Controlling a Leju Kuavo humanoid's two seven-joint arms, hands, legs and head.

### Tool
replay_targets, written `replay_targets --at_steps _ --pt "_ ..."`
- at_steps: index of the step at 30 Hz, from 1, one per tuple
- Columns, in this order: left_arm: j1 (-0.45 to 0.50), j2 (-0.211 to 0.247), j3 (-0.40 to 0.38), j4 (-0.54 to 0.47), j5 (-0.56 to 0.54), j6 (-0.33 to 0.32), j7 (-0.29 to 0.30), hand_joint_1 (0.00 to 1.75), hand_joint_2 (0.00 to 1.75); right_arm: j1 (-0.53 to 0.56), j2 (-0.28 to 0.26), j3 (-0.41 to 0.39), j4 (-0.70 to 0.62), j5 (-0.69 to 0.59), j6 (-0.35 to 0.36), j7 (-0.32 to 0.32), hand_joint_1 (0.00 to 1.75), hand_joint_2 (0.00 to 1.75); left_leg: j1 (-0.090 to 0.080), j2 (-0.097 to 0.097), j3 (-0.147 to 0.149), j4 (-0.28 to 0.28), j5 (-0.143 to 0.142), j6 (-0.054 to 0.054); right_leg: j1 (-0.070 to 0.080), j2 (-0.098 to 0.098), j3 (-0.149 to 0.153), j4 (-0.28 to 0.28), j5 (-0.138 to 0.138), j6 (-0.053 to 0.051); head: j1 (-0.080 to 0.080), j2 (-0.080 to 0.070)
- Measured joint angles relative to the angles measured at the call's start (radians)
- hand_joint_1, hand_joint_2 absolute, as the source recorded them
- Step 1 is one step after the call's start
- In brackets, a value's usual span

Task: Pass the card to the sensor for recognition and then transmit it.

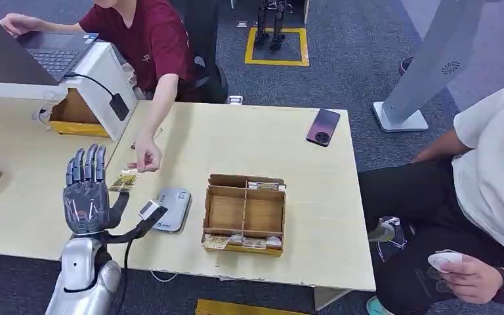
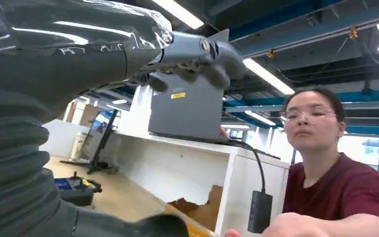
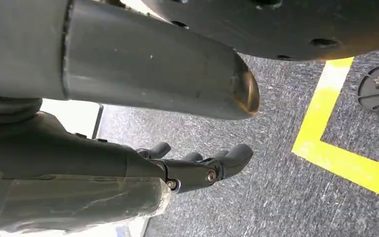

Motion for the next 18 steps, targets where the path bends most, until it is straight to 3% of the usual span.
replay_targets --at_steps 6,13,18 --pt "0.006 -0.003 0.003 0.000 0.044 0.000 -0.094 1.75 1.75 0.000 0.000 0.000 0.000 0.001 0.000 0.000 0.00 0.00 0.000 0.000 0.000 0.000 0.000 0.000 0.000 0.000 0.000 0.000 0.000 0.000 0.000 0.000" --pt "0.007 -0.039 0.045 0.001 0.070 0.000 -0.213 1.75 1.75 0.000 0.000 0.004 0.000 0.000 -0.003 0.007 0.00 0.00 0.000 0.000 0.000 0.000 0.000 0.000 0.000 0.000 0.000 0.000 0.000 0.000 0.000 0.000" --pt "0.007 -0.083 0.113 0.001 0.117 0.000 -0.342 1.75 1.75 0.000 0.000 0.005 0.000 0.000 -0.003 0.006 0.00 0.00 0.000 0.000 0.000 0.000 0.000 0.000 0.000 0.000 0.000 0.000 0.000 0.000 0.000 0.000"
